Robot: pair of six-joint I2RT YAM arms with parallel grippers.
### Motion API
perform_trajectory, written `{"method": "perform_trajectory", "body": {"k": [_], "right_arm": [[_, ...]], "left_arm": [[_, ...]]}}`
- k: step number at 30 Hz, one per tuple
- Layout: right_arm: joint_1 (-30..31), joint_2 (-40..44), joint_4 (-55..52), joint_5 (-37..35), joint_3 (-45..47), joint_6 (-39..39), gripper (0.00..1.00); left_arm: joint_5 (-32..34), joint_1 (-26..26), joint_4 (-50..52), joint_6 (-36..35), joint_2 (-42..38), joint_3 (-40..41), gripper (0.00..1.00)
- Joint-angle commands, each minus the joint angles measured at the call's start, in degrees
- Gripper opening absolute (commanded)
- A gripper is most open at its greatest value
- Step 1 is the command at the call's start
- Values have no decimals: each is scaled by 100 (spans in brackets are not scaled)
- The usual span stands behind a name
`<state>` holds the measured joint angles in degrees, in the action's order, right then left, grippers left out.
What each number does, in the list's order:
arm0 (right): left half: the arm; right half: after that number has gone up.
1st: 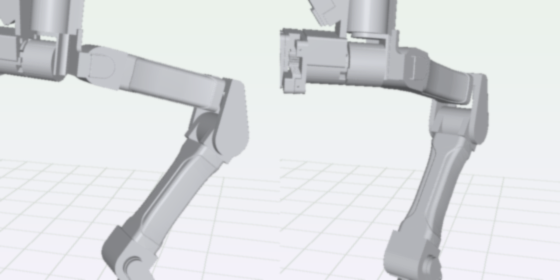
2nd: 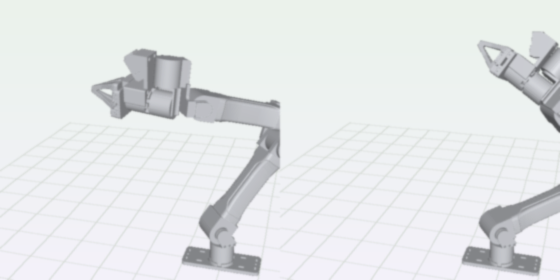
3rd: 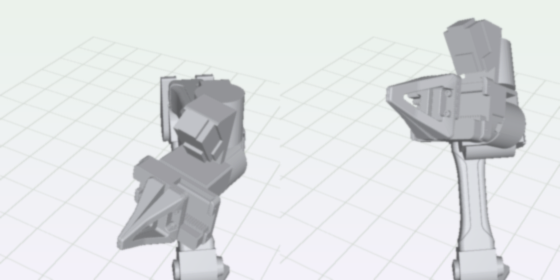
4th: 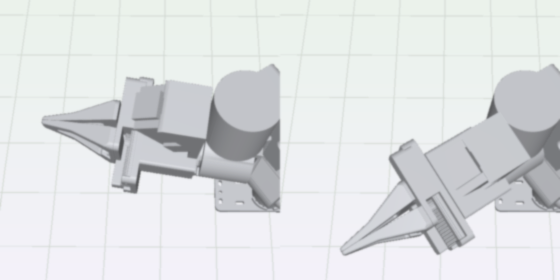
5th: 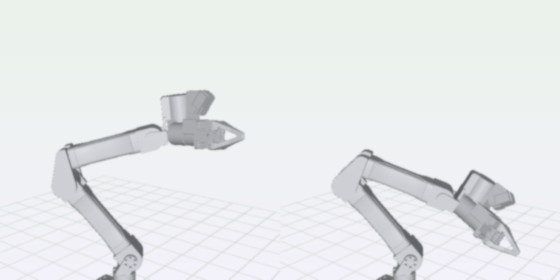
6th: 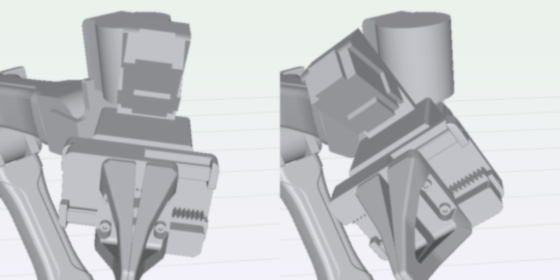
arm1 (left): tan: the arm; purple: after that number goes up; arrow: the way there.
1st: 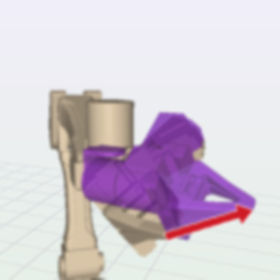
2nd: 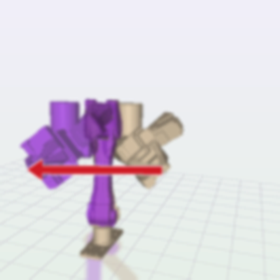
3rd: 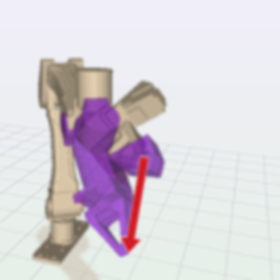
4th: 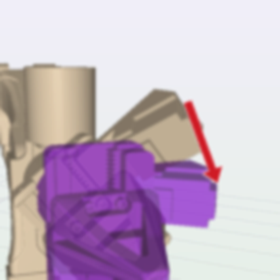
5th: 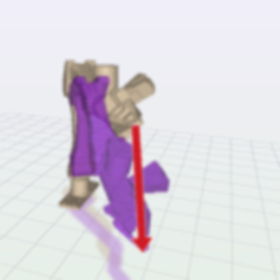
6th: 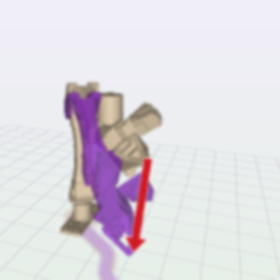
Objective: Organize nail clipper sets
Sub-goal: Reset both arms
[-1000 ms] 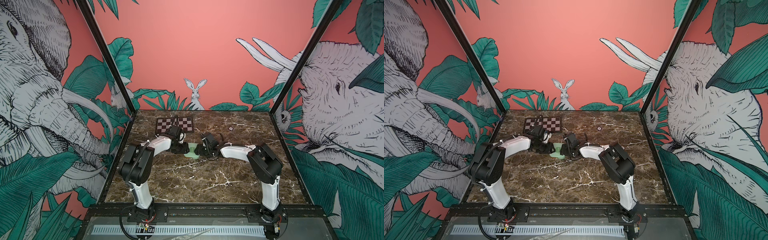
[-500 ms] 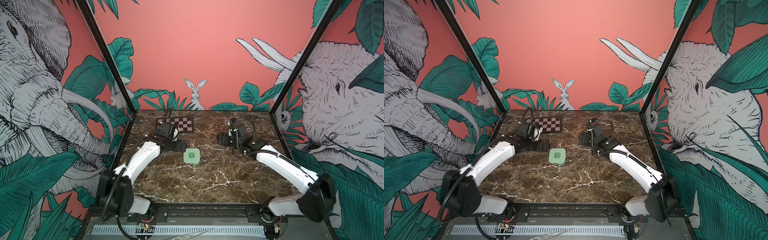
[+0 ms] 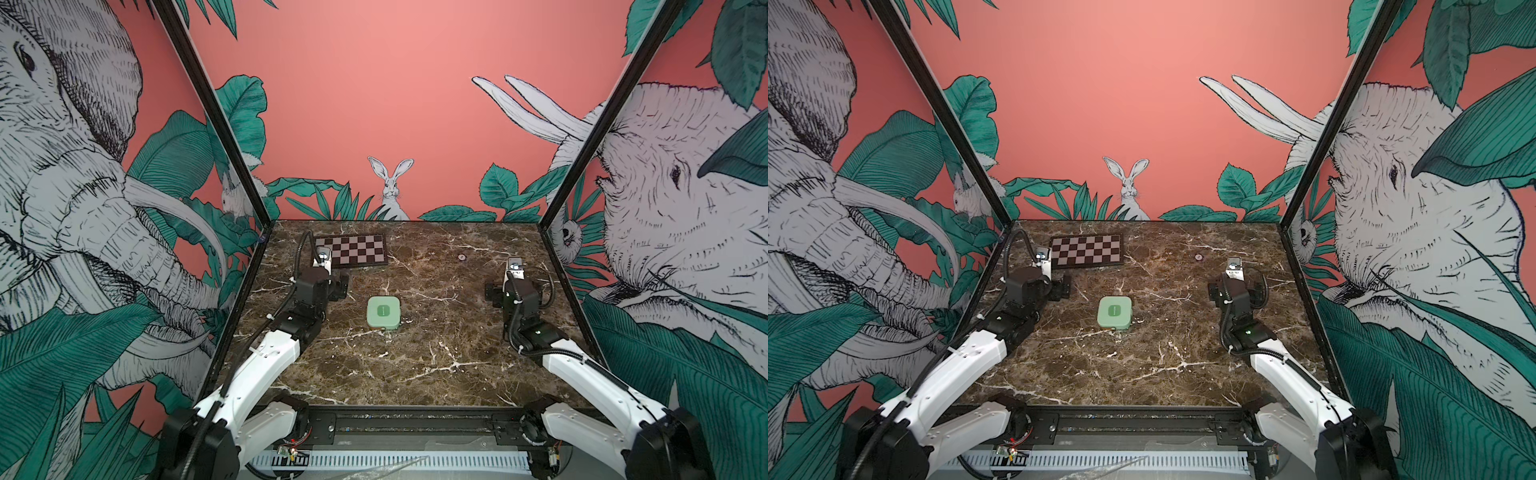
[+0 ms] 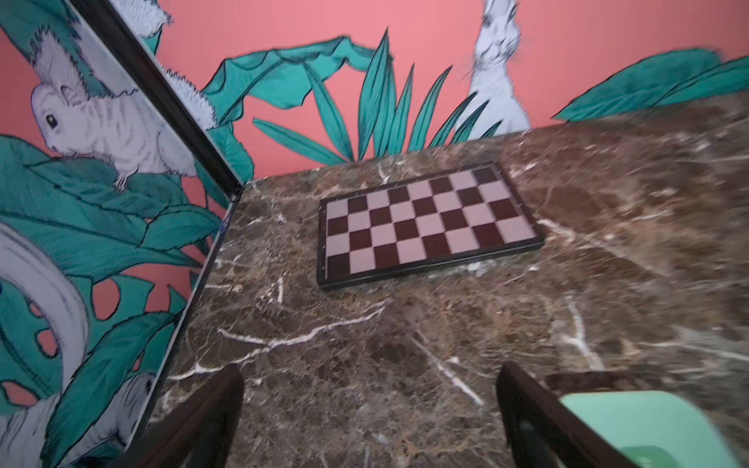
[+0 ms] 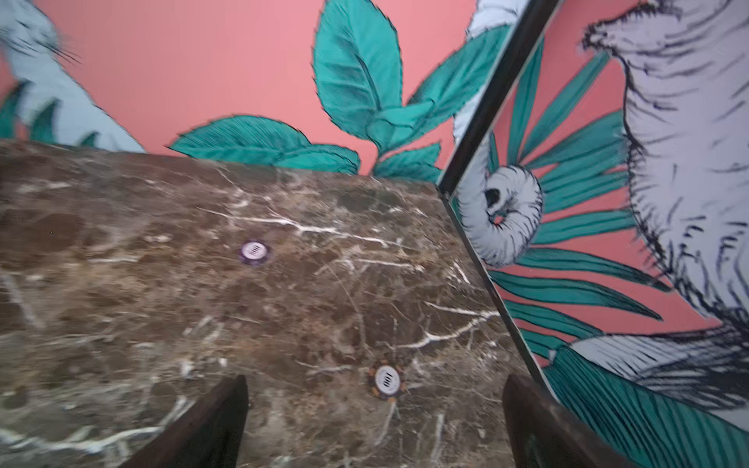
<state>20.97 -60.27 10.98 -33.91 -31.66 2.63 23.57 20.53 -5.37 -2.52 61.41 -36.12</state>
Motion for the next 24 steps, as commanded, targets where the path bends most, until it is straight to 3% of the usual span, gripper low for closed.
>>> {"method": "perform_trajectory", "body": {"k": [1, 4, 7, 8, 10, 17, 21, 24], "right_arm": [[-467, -408, 944, 118, 515, -70, 100], [-706, -1003, 1715, 280, 917, 54, 99], [-810, -1343, 2219, 560, 986, -130, 100], [-852, -1427, 2643, 679, 1087, -243, 99], [-937, -1709, 3641, 771, 1266, -432, 99], [-1407, -1883, 3660, 1316, 1157, -331, 99], [-1543, -1556, 2818, 1693, 1048, 52, 100], [-1543, -1705, 3088, 1890, 1032, -135, 99]], "left_arm": [[375, -391, -1693, -419, 300, 914, 99], [-92, -939, -2054, -55, 707, 1293, 99], [-73, -1084, -2458, -276, 1183, 1357, 99], [-284, -1104, -2292, -356, 1243, 1224, 99], [-405, -1128, -3048, -474, 1537, 1290, 99], [-797, -1304, -4353, -559, 2310, 1359, 99], [-946, -1340, -4268, -537, 2269, 1377, 99], [-1163, -1387, -4377, -593, 2591, 1222, 99]]}}
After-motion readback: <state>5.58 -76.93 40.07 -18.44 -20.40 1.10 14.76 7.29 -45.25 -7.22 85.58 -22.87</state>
